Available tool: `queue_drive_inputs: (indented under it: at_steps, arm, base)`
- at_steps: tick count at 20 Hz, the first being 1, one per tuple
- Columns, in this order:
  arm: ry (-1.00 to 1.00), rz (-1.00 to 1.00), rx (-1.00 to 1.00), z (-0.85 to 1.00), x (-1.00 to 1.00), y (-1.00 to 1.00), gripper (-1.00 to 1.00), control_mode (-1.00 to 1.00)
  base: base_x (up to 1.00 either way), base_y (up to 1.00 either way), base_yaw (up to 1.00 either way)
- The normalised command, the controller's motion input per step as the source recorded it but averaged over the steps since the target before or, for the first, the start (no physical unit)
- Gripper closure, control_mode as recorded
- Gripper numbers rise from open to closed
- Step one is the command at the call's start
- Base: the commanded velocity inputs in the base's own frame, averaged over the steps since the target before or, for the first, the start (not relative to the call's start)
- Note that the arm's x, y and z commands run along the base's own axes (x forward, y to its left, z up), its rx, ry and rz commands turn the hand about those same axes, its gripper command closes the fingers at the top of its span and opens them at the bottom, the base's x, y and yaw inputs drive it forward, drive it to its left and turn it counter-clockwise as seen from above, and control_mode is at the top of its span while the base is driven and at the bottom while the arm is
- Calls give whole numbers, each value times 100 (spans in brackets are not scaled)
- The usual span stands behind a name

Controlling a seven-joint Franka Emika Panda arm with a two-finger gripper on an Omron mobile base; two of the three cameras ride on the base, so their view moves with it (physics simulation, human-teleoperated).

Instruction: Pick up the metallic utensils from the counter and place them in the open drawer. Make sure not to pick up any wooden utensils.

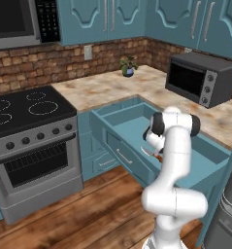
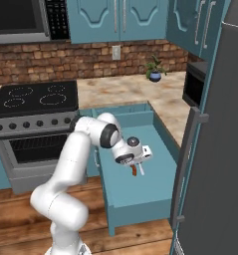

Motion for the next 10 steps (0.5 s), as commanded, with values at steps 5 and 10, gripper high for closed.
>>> queue_drive_inputs:
  at_steps: [5, 10]
  arm:
    - [5, 0, -3, -49, 30, 8, 100, -100]
    - [3, 0, -5, -32, 13, 29, -100, -100]
  base:
    - [0, 0, 0]
    - [0, 0, 0]
